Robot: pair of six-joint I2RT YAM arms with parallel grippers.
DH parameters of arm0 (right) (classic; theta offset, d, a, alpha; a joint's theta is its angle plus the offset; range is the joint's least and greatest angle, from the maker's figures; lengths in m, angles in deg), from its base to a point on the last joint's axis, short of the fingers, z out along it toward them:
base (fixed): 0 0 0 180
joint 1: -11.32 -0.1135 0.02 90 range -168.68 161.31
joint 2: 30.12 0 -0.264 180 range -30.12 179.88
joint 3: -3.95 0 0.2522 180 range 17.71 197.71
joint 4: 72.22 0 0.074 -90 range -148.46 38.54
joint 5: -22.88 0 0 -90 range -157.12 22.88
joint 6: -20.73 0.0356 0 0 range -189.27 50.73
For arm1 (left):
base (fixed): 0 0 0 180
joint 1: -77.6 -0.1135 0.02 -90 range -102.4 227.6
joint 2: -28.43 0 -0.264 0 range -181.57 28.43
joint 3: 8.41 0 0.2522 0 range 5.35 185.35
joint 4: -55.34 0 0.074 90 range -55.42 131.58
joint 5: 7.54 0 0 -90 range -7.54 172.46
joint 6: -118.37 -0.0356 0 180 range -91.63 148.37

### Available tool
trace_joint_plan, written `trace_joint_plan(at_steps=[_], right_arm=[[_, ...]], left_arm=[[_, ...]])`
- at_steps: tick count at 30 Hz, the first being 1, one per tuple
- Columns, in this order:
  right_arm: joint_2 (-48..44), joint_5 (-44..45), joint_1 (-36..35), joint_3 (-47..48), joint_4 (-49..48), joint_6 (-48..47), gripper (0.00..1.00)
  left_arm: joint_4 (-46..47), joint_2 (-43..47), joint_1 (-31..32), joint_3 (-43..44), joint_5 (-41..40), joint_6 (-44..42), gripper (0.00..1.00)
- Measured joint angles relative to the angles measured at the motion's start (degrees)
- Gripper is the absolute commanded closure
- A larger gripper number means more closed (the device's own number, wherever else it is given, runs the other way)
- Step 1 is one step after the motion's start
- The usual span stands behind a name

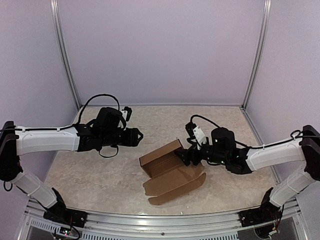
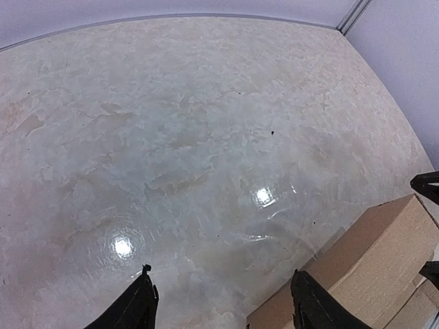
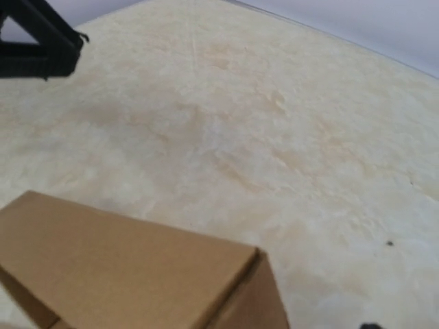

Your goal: Fold the paper box

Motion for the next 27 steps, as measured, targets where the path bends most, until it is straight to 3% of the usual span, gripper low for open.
trace_joint_plan(at_steps=[5, 18, 27], right_arm=[[-4.00, 0.87, 0.02, 0.15, 9.86, 0.96, 0.01], [-4.66, 9.44, 0.26, 2.12, 26.97, 5.35, 0.00], [-11.58, 7.32, 0.37, 2.75, 42.05, 11.89, 0.01]], left_arm=[[0.70, 0.00, -0.26, -0.02, 0.74, -0.22, 0.33], [1.70, 0.00, -0.31, -0.92, 1.60, -1.05, 0.32], [1.75, 0.00, -0.33, -0.98, 3.32, -1.46, 0.29]])
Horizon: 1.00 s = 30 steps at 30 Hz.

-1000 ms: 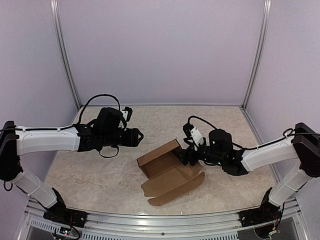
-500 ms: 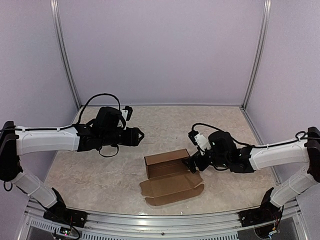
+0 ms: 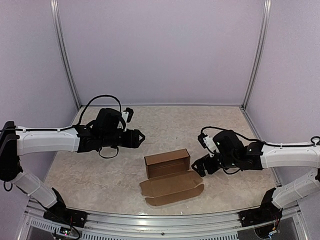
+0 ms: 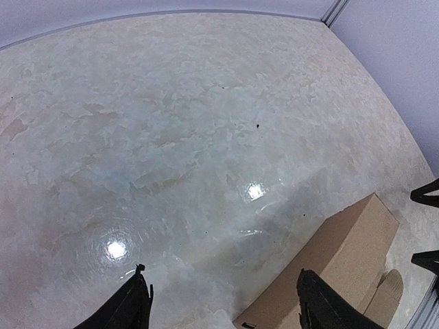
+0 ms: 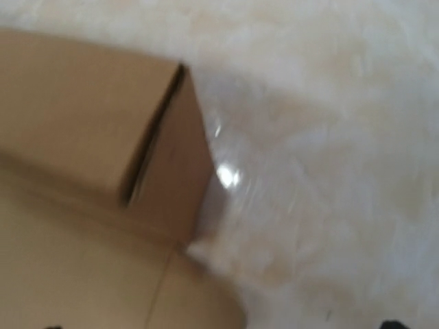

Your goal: Fold the paper box

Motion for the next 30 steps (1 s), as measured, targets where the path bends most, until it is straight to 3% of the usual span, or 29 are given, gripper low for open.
trace_joint_plan(at_steps=[5, 12, 18, 30], right_arm=[[-5.53, -4.04, 0.02, 0.13, 8.87, 5.55, 0.08], [-6.05, -13.99, 0.11, 0.20, 16.72, 15.85, 0.20], [-5.53, -22.82, 0.26, -2.36, 14.60, 26.58, 0.31], [-3.80, -26.84, 1.99, -10.01, 6.29, 39.74, 0.51]], left_arm=[[0.09, 0.00, -0.04, 0.00, 0.68, -0.52, 0.29], [0.42, 0.02, -0.07, 0.00, 1.86, -1.09, 0.28], [1.16, 0.72, -0.07, -0.85, 2.93, -1.09, 0.28], [1.51, 4.48, -0.07, -4.52, 3.30, -1.07, 0.28]])
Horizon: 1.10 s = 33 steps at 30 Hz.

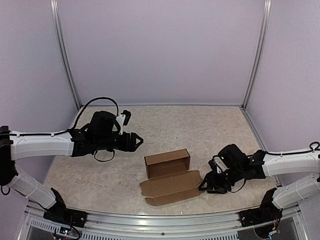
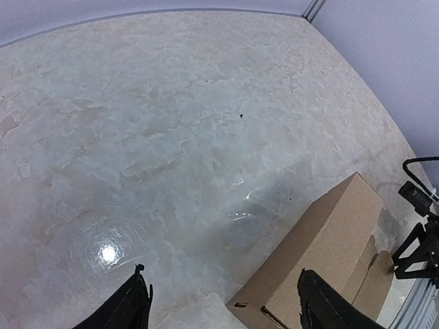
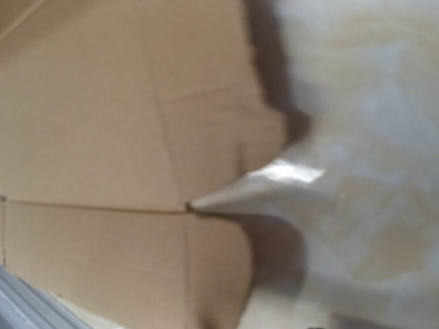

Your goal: Fold the paper box

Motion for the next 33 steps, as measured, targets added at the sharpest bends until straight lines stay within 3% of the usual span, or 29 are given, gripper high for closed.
trace_joint_plan(at_steps=[15, 19, 21, 28, 33], right_arm=[[1.20, 0.33, 0.68, -7.15, -14.56, 8.02, 0.71], [3.10, 0.33, 0.72, -8.11, -19.28, 9.16, 0.87], [4.22, 0.31, 0.76, -8.31, -21.03, 9.55, 1.00], [4.17, 1.03, 0.87, -8.61, -23.23, 9.33, 1.00], [2.19, 2.36, 1.22, -5.49, -17.38, 5.62, 1.00]], left_arm=[[0.02, 1.29, 0.00, -0.31, -0.11, 0.00, 0.28], [0.02, 1.29, 0.00, -0.31, -0.13, 0.00, 0.28], [0.00, 1.29, 0.00, -0.31, -0.13, 0.02, 0.28], [0.00, 1.29, 0.00, -0.31, -0.37, 0.02, 0.28], [-0.52, 1.29, 0.00, -0.28, -0.81, -0.02, 0.28]])
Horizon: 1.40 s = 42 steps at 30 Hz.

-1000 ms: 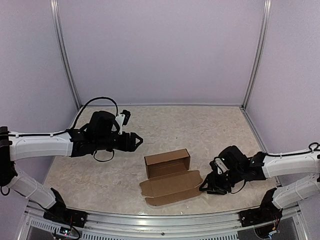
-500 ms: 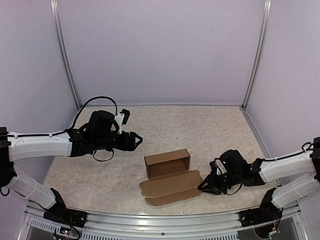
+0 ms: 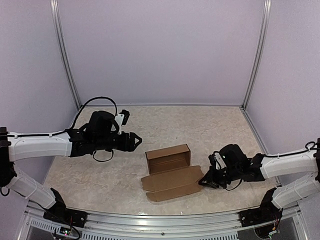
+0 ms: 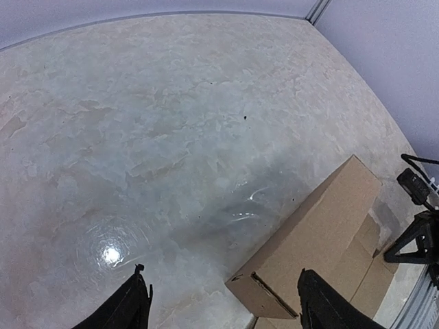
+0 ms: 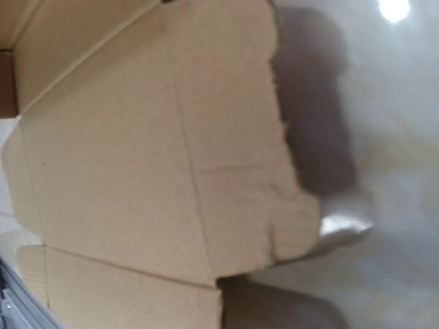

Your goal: Fold the paper box

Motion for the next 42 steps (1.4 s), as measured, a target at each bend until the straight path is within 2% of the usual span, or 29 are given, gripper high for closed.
trace_joint_plan(at_steps=[8, 15, 20, 30, 34, 42], right_arm=[[-0.17, 0.85, 0.57, 15.43, 16.59, -14.67, 1.00], [4.94, 1.57, 0.59, 32.54, 33.75, -31.52, 1.00], [10.60, 5.99, 0.61, 45.53, 46.69, -41.99, 1.00], [18.34, 14.29, 0.59, 65.18, 62.90, -59.76, 1.00], [20.00, 17.92, 0.02, 70.36, 66.60, -67.49, 1.00], [20.11, 23.78, -0.52, 74.05, 73.05, -82.53, 1.00]], left_arm=[[-2.08, 0.72, 0.00, 0.02, -2.16, -1.55, 0.28], [-3.34, 2.97, -0.02, 0.13, -3.85, -2.78, 0.28], [-3.74, 4.55, -0.02, 0.11, -4.50, -3.28, 0.28], [-3.72, 8.07, -0.02, -1.60, -4.90, -3.37, 0.28], [-3.72, 9.75, -0.02, -2.75, -4.96, -3.37, 0.28], [-3.80, 11.85, -0.02, -4.11, -5.22, -3.52, 0.27]])
